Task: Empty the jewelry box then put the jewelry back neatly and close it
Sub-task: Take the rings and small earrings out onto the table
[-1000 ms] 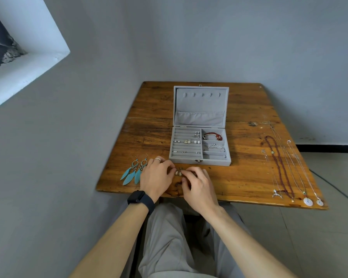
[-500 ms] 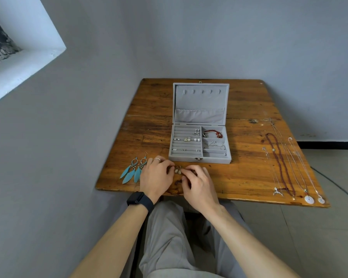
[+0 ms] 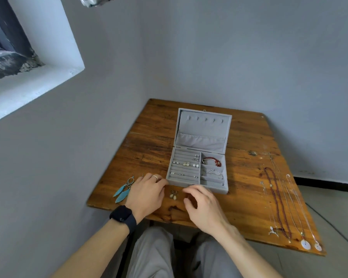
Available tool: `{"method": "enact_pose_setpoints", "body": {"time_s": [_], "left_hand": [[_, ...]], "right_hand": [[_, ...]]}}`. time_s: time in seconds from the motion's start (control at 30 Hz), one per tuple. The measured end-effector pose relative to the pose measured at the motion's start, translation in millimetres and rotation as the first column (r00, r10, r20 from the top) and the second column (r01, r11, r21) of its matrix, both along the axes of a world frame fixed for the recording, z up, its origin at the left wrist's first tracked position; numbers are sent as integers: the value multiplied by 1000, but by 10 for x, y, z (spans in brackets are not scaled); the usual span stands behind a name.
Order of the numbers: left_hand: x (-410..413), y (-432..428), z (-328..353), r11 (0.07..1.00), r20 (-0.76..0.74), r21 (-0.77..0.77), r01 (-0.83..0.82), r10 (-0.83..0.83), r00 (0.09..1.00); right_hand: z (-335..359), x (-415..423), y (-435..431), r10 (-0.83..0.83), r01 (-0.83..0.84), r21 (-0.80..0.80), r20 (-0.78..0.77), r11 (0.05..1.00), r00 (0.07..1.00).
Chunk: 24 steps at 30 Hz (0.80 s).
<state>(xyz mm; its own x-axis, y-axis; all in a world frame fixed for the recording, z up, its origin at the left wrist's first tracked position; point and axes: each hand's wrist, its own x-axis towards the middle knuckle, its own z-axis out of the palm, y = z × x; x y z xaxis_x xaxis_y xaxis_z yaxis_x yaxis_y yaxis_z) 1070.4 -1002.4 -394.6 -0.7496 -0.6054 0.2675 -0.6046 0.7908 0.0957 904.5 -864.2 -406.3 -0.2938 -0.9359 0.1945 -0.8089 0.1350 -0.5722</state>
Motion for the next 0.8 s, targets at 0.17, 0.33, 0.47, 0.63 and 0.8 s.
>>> {"method": "enact_pose_setpoints", "body": {"time_s": [0.17,0.33,0.47,0.63,0.8], "left_hand": [[-283,-209,243,1000,-116,-21,-3,1,993],[-754,-385,419,998,-124,68,-14,22,992],[-1166,-516,438,990,-45,139,-30,36,998],[-1567,-594,338,988,47,140,-64,58,997],[-1688,-639,230,993,60,86,-76,71,996]], "right_hand": [[288,-506,-213,-43,44,12,-73,999,996],[376,-955,-578,-156,158,3,-167,987,974],[336,-1129,-838,-180,191,45,-179,981,967],[245,-1226,-1046,-135,155,83,-207,984,969],[211,-1271,-1149,-134,153,65,-237,986,962]]}}
